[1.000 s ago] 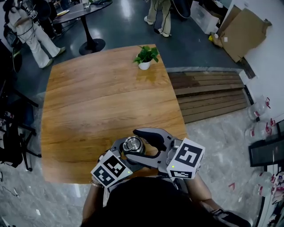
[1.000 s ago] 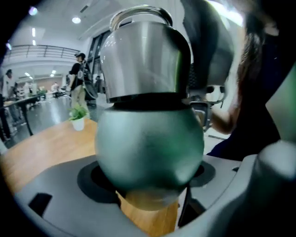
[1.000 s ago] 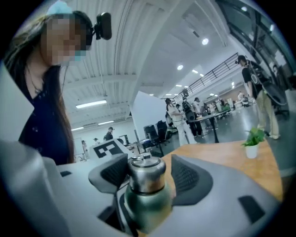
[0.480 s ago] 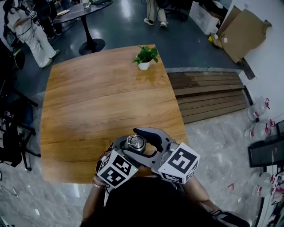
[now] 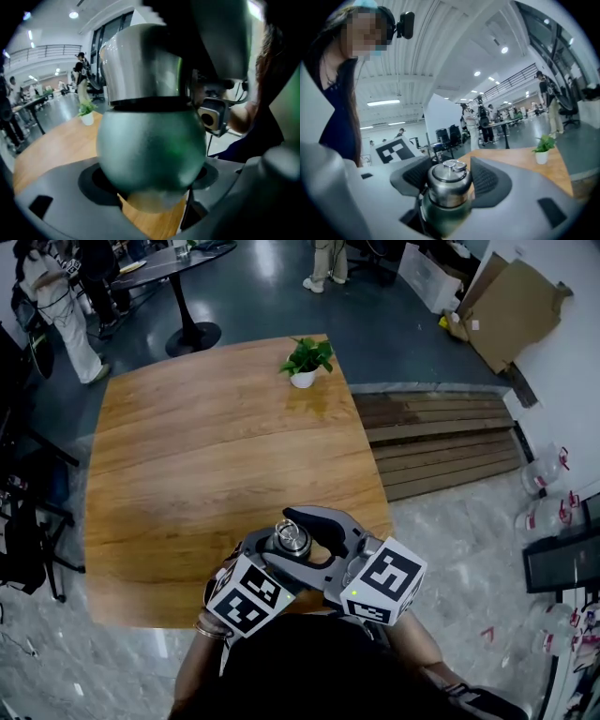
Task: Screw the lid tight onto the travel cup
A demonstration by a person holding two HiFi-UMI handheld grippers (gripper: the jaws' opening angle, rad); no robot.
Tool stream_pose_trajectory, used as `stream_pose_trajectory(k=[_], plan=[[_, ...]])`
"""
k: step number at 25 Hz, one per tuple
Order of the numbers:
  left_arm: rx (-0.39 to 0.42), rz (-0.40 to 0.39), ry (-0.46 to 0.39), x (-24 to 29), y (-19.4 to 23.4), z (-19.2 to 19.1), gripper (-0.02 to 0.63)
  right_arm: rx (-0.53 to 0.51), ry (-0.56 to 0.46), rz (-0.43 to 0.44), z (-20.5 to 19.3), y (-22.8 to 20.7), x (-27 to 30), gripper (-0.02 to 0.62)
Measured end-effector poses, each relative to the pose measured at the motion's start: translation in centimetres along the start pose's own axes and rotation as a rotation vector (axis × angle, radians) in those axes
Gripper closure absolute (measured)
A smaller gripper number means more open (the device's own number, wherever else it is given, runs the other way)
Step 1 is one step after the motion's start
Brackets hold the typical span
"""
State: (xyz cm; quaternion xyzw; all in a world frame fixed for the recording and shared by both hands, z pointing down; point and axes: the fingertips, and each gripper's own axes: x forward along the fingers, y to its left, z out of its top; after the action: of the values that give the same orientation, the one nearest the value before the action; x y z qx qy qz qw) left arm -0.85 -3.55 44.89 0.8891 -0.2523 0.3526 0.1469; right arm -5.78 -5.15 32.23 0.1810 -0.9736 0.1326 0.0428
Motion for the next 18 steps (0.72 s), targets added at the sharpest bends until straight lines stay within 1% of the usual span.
stream_pose_trajectory(k=[1,2,3,4,5,6,8,9,10,11,12,15,16,17,18], plan=[[0.001,0.058,0.017,0.1,0.7,-0.1,0.206,-0.008,0.003,-0.049,-0.1,-0.4,0.2,0.319],[0.009,0.091,0.030,0.2,1.2,-0.3,0.206,-0.017,0.007,-0.078,-0.2,-0.6,0.3,0.319],[0.021,0.096,0.035,0.2,1.4,-0.3,0.206,-0.023,0.009,-0.082,-0.3,-0.7,0.3,0.319],[0.035,0.073,0.032,0.2,1.2,-0.2,0.206,-0.025,0.009,-0.063,-0.3,-0.5,0.3,0.319],[0.047,0.029,0.019,0.2,0.7,-0.1,0.206,-0.021,0.007,-0.025,-0.2,-0.2,0.2,0.318],[0.057,-0.031,-0.001,0.1,-0.1,0.0,0.206,-0.010,0.001,0.021,-0.1,0.2,0.0,0.318],[0.068,-0.171,-0.047,-0.3,-1.8,0.3,0.206,0.019,-0.018,0.106,0.4,1.0,-0.3,0.318],[0.070,-0.226,-0.061,-0.5,-2.5,0.5,0.206,0.027,-0.024,0.131,0.6,1.3,-0.4,0.318],[0.068,-0.252,-0.063,-0.5,-2.9,0.6,0.206,0.026,-0.026,0.133,0.7,1.3,-0.4,0.318],[0.063,-0.243,-0.057,-0.4,-2.8,0.6,0.206,0.019,-0.026,0.112,0.7,1.1,-0.4,0.318],[0.055,-0.201,-0.043,-0.1,-2.3,0.6,0.206,0.011,-0.024,0.069,0.7,0.7,-0.3,0.318],[0.035,0.002,0.009,0.6,0.1,0.5,0.206,0.012,-0.028,-0.103,0.5,-1.1,-0.1,0.318],[0.035,0.056,0.022,0.7,0.8,0.4,0.206,0.016,-0.031,-0.142,0.4,-1.5,-0.1,0.318],[0.038,0.086,0.028,0.7,1.1,0.3,0.206,0.017,-0.034,-0.157,0.4,-1.6,-0.1,0.318],[0.043,0.085,0.025,0.6,1.2,0.3,0.206,0.015,-0.035,-0.145,0.4,-1.5,-0.1,0.318]])
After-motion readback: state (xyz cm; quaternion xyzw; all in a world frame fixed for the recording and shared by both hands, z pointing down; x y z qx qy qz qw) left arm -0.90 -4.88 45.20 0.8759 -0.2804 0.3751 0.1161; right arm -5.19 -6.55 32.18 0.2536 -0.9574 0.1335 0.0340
